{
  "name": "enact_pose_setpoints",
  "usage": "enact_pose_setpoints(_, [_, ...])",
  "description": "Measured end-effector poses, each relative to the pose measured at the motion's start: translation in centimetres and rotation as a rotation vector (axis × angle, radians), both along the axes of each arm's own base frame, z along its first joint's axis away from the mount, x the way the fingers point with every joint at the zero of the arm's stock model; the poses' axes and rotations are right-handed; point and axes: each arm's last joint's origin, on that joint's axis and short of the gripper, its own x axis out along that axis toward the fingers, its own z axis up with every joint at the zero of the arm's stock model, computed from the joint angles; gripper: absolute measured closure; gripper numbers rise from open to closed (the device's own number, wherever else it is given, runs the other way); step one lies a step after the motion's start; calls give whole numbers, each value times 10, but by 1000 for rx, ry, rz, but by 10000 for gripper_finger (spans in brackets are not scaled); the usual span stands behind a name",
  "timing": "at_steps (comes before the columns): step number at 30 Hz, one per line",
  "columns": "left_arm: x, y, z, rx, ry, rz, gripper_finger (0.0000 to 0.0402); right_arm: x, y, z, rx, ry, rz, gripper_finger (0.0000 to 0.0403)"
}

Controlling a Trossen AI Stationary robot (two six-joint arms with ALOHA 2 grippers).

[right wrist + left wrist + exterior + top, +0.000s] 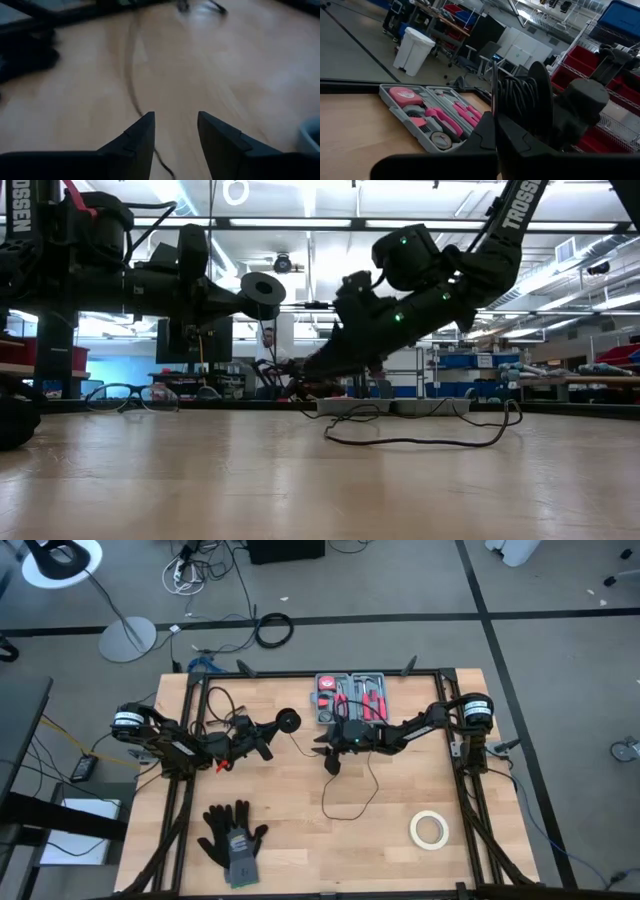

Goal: Coil cords
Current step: Coil the black wire onto the black spool

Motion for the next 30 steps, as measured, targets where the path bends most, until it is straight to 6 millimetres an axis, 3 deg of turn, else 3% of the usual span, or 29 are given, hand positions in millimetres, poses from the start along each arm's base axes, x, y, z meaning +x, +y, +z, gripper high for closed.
enact_pose_setpoints(9, [0,0,1,-2,-7,0,401,11,12,9,-95,-23,88,261])
enact_pose_setpoints(18, [7,0,7,0,-39,-10,401,29,11,29,-157,-46,107,261])
enact_pose_setpoints(22, [8,0,7,1,-41,-12,401,29,11,28,-148,-14,90,262])
enact_pose_setpoints(30, [8,0,8,1,-48,-12,401,30,12,28,-131,-14,86,317])
